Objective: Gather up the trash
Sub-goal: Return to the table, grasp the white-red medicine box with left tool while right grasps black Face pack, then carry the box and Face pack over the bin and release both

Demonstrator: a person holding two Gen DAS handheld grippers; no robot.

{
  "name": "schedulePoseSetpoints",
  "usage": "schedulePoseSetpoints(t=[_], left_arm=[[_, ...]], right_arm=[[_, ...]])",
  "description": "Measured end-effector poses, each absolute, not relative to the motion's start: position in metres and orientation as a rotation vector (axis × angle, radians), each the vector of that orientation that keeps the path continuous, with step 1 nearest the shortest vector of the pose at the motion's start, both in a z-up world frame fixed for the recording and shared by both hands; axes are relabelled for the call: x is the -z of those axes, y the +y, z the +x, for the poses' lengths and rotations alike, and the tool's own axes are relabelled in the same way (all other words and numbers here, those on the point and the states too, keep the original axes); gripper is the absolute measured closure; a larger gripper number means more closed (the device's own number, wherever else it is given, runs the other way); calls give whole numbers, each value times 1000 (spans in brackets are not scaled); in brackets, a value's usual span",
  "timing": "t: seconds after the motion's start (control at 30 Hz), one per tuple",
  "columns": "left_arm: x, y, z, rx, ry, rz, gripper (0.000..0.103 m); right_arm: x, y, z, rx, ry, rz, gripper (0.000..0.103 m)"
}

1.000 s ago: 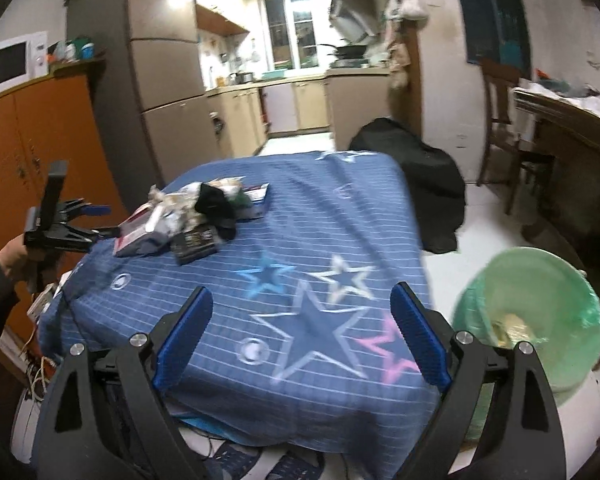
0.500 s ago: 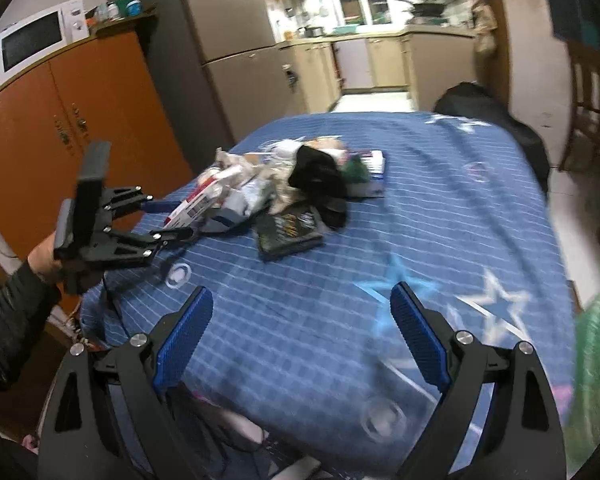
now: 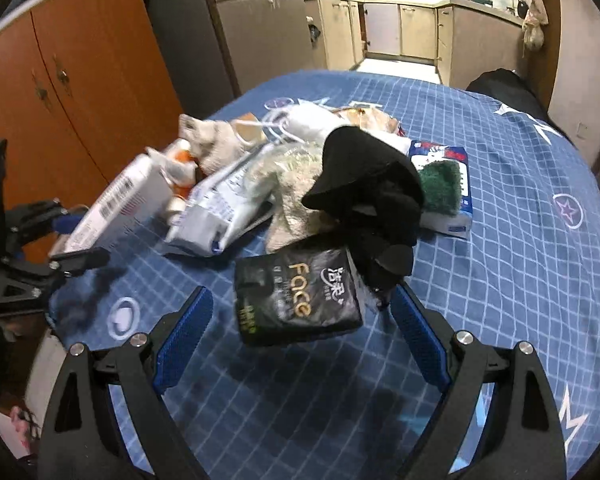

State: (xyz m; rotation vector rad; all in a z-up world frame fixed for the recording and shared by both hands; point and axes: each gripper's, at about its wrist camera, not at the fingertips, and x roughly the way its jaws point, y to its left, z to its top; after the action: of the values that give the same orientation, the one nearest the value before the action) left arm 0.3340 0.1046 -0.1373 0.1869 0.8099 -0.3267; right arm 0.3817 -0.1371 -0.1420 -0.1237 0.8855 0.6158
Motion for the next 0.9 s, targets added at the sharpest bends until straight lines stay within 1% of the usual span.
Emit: schedulePoseSetpoints(t=[0.03,0.07,0.1,0.13,0.2,0.23,0.3,0.37,0.43,0.47,0.7,0.9], left_arm=[[138,104,336,318,813,181,55],[139,103,338,319,821,170,53],[139,103,339,313,825,164,53],[140,102,341,300,826,160,53],[143,99,346,290,836,148,53],[144,98,347,286,841,134,53],[143,98,346,272,824,111,58],[140,100,343,273,801,86,64],[136,99,332,263,770,81,66],[134,99,328,261,757,79,74],[105,94,292,243,657,37,74],[69,55,280,251,589,36,74]], right_arm=[[144,-135,382,-603,889,-128,16],[146,-134,382,-591,893,-125,20],[148,-133,383,-587,897,-121,28],[150,-132,382,-587,904,-120,30],[152,-128,375,-573,893,-145,41],[151,-127,371,-564,887,-154,41],[150,-128,363,-553,874,-154,45],[146,-133,350,-550,850,-139,45],[141,-138,336,-549,830,-124,46],[138,-140,331,-546,819,-123,46],[99,-171,278,-512,710,-54,46],[54,-211,265,-407,643,-4,46]])
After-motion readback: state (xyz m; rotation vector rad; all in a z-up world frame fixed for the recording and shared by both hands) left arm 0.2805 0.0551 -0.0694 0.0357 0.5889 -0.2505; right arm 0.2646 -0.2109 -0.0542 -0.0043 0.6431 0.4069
